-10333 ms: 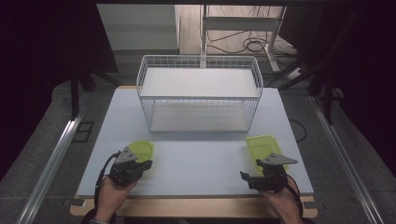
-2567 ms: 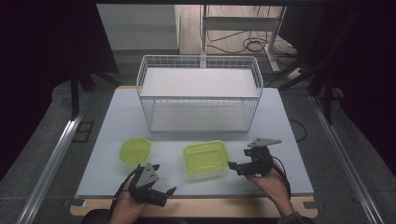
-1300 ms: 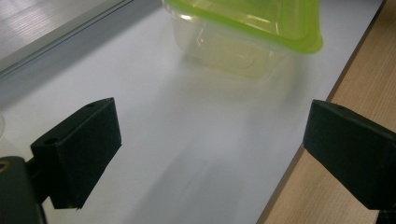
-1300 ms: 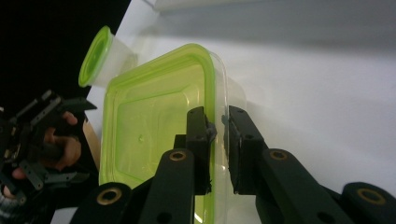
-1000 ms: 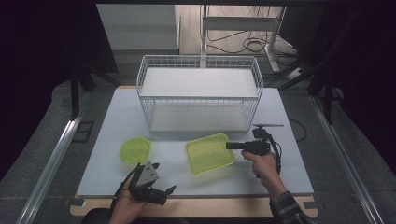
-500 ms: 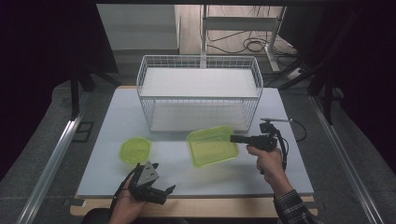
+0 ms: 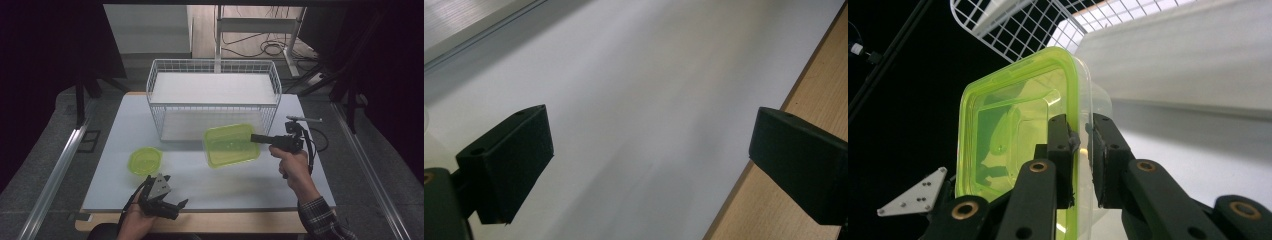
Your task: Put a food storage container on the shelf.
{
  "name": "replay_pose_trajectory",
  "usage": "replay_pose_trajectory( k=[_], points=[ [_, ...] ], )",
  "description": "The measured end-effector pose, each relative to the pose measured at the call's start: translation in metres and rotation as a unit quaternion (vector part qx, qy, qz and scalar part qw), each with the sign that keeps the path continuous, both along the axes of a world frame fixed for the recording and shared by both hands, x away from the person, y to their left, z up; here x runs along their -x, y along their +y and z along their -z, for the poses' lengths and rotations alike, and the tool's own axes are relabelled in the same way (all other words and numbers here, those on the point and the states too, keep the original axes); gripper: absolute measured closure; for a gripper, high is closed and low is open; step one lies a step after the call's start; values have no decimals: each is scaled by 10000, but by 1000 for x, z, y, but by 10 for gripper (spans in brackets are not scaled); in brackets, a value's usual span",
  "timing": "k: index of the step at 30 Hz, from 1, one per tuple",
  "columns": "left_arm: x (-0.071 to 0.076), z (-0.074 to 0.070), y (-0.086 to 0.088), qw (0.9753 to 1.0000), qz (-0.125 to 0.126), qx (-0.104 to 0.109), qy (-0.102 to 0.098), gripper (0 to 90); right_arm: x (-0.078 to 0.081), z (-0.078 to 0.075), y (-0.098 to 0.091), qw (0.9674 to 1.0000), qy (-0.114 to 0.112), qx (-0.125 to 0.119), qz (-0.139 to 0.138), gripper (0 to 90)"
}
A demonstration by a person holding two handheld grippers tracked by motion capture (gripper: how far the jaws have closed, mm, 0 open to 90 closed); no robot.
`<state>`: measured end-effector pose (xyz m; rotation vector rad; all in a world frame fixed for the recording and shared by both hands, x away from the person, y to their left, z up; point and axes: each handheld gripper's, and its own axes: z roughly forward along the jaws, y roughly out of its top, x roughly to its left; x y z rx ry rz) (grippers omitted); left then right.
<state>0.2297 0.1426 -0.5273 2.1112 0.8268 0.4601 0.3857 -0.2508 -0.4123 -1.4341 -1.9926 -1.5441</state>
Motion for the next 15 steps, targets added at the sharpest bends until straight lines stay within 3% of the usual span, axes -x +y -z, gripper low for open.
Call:
replay_pose_trajectory(
  k=[15],
  points=[
    [0,0,0,10000,22,3,-8,36,-13,-57,10,9992,-392,-30,76,800]
  ],
)
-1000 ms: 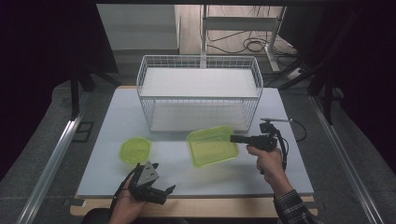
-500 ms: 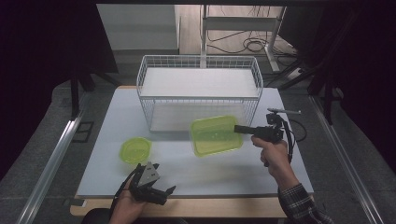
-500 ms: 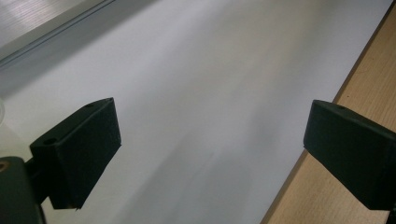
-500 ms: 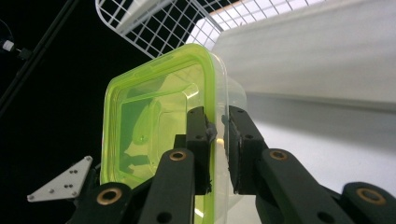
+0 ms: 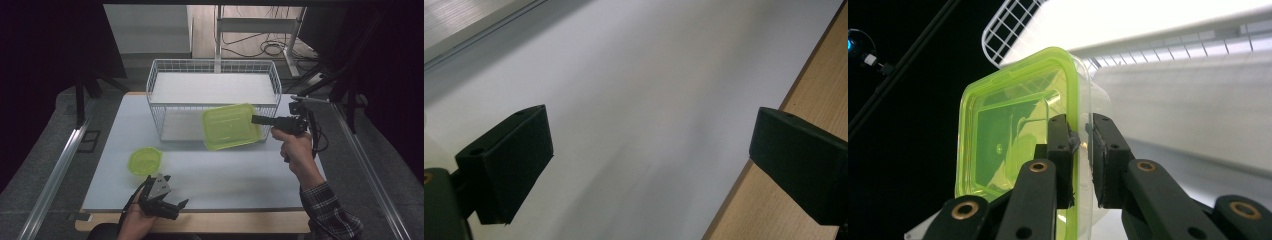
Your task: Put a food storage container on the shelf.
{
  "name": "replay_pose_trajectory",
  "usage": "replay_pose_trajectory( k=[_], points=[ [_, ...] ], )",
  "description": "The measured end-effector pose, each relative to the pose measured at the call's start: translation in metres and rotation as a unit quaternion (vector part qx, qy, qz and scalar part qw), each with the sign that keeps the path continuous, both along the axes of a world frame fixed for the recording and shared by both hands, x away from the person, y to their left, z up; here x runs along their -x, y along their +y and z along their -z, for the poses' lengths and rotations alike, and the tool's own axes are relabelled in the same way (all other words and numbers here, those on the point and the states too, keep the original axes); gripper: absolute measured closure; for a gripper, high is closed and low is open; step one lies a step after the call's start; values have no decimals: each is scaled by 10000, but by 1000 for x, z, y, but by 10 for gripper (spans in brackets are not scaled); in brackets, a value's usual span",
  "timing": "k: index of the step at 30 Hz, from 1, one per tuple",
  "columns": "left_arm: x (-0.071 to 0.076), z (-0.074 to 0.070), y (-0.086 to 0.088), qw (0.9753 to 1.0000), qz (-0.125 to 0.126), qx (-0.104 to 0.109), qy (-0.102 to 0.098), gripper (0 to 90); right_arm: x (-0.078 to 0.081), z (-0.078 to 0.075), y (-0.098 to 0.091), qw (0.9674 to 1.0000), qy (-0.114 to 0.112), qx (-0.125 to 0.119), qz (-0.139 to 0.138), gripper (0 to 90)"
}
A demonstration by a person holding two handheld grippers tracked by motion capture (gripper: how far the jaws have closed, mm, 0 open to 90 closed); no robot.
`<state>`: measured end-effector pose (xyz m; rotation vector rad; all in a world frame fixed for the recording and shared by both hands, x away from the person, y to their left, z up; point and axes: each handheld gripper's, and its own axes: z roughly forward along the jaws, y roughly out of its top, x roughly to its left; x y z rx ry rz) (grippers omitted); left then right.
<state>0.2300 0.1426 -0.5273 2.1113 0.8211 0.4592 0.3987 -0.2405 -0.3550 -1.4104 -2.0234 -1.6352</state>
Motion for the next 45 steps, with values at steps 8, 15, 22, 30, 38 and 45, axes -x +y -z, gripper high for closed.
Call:
replay_pose_trajectory(
  k=[8,15,22,30,38,45],
  points=[
    [0,0,0,10000,4,39,15,36,-12,-19,8,9998,-93,-85,121,800],
    [0,0,0,10000,19,15,21,36,-26,-28,17,9995,-99,-86,298,801],
    [0,0,0,10000,-4,94,28,36,-42,-38,27,9983,-169,-56,554,800],
    [0,1,0,10000,27,87,35,36,-60,-45,44,9964,-217,94,817,800],
    [0,0,0,9999,50,79,49,36,-81,-46,56,9938,-195,242,1068,799],
    [0,0,0,9999,80,52,48,36,-93,-40,61,9923,-77,256,1209,798]
  ],
)
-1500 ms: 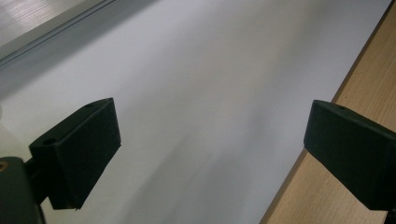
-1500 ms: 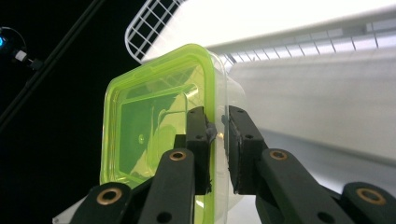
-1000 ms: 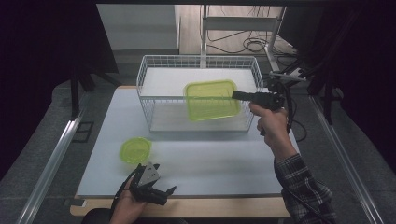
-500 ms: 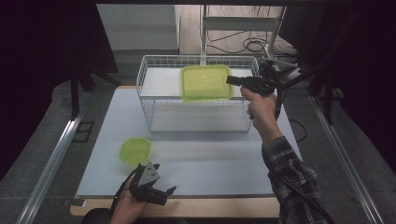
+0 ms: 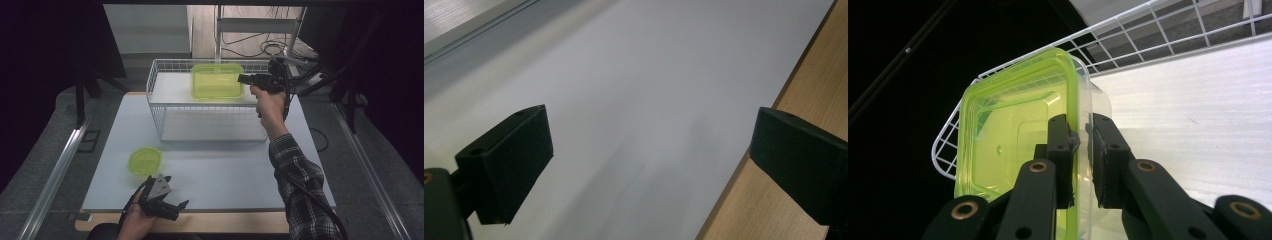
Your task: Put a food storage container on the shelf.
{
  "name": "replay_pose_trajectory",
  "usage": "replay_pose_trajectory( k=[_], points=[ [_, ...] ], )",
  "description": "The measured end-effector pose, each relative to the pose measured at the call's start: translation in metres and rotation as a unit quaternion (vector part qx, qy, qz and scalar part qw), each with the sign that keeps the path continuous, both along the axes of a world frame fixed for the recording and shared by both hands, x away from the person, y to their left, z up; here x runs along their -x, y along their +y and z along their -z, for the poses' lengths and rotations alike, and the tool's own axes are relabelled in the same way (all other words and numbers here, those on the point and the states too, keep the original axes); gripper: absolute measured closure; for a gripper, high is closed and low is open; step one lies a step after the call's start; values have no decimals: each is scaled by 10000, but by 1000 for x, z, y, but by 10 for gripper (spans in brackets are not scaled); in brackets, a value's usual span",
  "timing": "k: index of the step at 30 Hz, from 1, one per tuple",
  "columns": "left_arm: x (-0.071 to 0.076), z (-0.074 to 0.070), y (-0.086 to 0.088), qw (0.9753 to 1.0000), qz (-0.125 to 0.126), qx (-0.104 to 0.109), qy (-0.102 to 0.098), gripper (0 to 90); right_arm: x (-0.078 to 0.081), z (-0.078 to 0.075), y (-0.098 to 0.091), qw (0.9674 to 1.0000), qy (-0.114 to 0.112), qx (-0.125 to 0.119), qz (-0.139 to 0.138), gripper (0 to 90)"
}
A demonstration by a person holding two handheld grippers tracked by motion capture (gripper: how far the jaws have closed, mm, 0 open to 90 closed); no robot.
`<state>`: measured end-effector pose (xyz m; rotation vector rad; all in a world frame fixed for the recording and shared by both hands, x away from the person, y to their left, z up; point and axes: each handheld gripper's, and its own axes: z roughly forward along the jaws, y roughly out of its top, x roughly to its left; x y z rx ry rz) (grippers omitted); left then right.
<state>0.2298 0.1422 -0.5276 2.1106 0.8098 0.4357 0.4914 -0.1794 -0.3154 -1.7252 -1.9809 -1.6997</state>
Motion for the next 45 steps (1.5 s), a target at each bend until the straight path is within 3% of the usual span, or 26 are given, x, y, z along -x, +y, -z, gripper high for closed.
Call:
replay_pose_trajectory(
  k=[5,11,21,23,26,35,45],
  points=[
    [0,0,-1,10000,24,-18,8,36,-4,2,2,10000,30,30,55,780],
    [1,1,-2,10000,42,-30,20,36,-8,3,7,9985,-73,535,106,717],
    [1,1,-2,10000,51,-43,29,36,-16,6,10,9973,-136,720,63,672],
    [1,1,-2,10000,52,-40,29,36,-16,4,12,9954,-224,923,111,631],
    [1,1,-2,10000,40,-31,28,36,-15,2,13,9944,-235,1023,96,587],
    [0,-2,3,9997,-167,116,121,36,-1,-1,6,9927,-440,1084,-279,419],
    [0,-1,2,9997,-202,112,56,36,17,-3,-1,9908,-611,1013,-653,329]
  ],
)
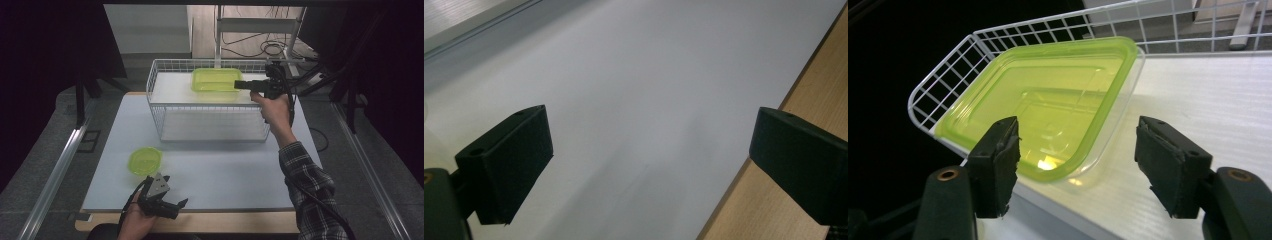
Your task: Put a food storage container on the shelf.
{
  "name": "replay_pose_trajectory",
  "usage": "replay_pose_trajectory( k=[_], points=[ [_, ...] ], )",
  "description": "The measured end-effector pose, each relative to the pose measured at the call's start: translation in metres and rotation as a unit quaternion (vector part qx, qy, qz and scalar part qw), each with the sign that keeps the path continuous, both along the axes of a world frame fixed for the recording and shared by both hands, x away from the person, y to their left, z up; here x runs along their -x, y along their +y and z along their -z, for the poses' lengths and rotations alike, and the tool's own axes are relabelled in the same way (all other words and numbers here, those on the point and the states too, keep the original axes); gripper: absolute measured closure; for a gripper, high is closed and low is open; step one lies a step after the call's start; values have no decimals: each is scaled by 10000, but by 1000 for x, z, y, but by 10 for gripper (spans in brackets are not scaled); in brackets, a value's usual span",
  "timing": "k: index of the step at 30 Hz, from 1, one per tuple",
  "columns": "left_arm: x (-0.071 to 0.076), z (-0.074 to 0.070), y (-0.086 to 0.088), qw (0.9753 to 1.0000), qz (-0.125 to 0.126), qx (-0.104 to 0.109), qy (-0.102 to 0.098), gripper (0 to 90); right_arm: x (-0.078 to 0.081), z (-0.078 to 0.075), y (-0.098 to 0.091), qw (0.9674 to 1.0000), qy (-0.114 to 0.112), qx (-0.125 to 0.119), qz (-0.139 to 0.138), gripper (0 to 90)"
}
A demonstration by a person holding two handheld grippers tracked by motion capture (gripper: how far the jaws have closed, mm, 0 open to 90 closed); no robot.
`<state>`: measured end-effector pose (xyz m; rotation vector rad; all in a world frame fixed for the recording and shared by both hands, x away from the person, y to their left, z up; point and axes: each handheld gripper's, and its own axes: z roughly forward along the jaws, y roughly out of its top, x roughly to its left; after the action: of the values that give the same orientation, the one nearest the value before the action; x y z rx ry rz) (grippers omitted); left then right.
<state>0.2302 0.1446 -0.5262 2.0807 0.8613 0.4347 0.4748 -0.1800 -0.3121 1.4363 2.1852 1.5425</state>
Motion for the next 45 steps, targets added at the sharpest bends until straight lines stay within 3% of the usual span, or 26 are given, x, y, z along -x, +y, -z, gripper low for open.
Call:
replay_pose_trajectory(
  k=[13,28,41,44,45],
  points=[
    [-2,1,3,9998,-134,133,-12,35,26,4,-5,9987,-245,326,-300,228],
    [-3,2,2,9999,-105,44,31,32,51,16,-12,9970,-267,375,-622,146],
    [-3,3,2,9999,-113,33,54,32,72,35,-16,9929,-465,681,-852,88],
    [-3,3,2,9999,-108,28,58,31,76,43,-17,9912,-545,819,-891,70],
    [-3,3,2,9999,-102,16,55,31,79,48,-18,9894,-581,966,-919,54]
  ],
)
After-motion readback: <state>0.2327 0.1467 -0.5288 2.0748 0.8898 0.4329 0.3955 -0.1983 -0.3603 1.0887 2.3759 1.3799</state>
